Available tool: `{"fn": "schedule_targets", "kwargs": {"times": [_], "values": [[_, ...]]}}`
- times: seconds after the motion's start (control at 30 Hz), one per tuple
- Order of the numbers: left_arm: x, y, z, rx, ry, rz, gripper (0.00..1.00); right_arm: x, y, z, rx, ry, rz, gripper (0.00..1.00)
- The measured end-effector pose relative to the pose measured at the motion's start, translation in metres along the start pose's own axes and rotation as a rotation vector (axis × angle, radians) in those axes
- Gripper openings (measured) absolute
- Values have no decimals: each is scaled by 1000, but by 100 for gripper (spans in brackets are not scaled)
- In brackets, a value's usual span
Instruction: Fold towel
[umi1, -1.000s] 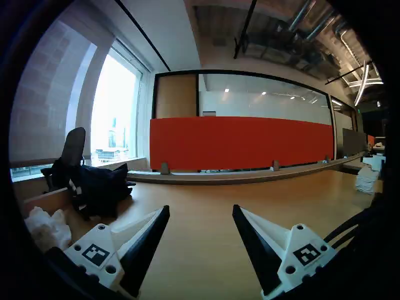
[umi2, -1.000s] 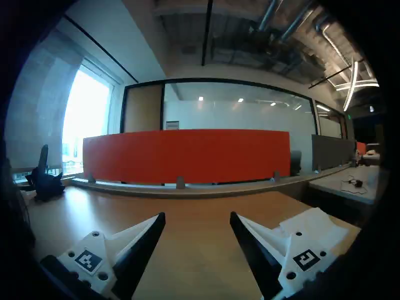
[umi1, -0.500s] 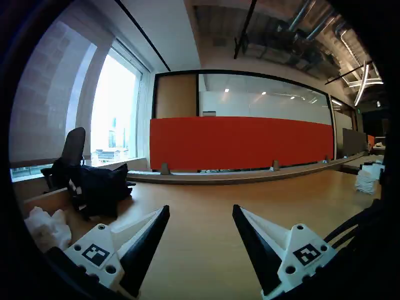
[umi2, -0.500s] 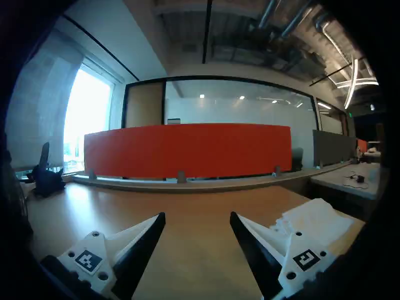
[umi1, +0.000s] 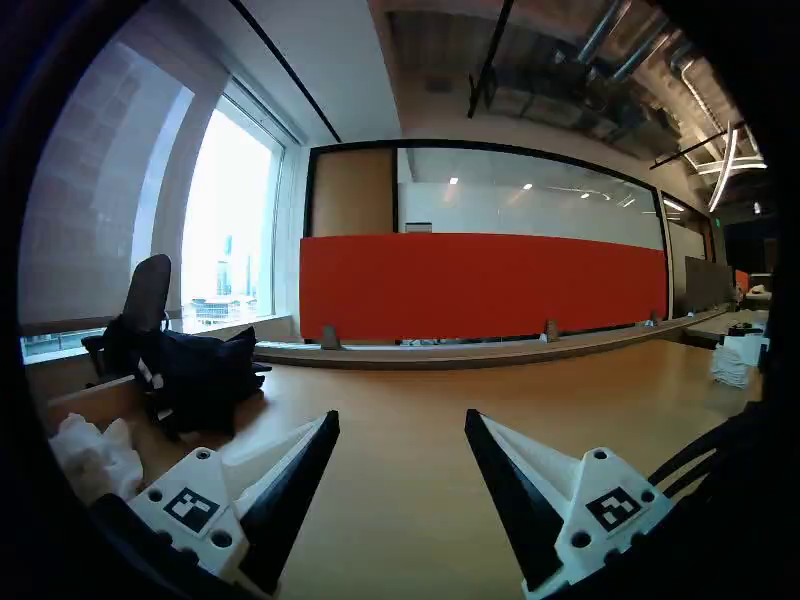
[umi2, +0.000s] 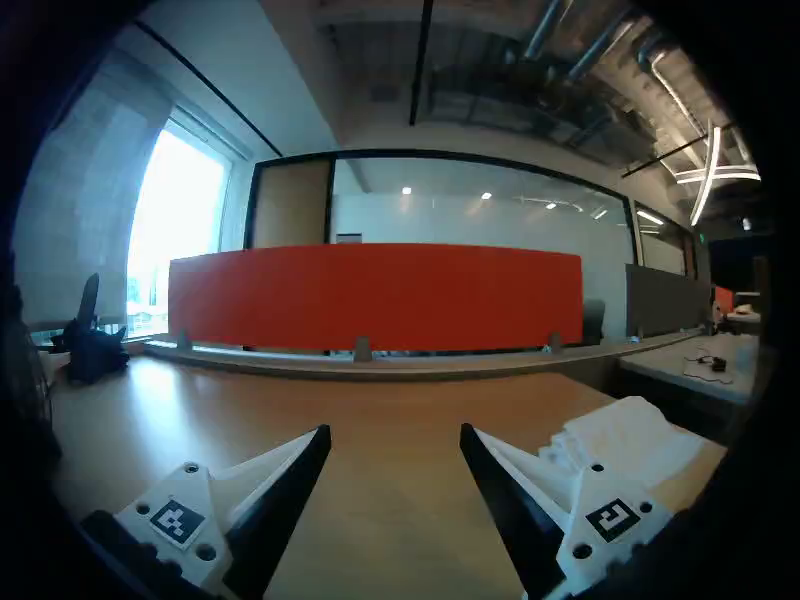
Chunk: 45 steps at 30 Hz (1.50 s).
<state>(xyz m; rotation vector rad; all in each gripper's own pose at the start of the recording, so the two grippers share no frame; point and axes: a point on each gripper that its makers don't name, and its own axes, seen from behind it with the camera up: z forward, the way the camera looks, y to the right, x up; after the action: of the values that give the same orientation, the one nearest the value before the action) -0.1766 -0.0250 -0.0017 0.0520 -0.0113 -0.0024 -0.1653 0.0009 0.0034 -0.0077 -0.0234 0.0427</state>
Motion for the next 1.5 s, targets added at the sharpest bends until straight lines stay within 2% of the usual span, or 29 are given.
{"fn": "schedule_targets", "kwargs": {"times": [1.5], "values": [[2, 0, 0, 0, -1, 0, 93, 1, 0, -3, -2, 9, 3, 100]]}}
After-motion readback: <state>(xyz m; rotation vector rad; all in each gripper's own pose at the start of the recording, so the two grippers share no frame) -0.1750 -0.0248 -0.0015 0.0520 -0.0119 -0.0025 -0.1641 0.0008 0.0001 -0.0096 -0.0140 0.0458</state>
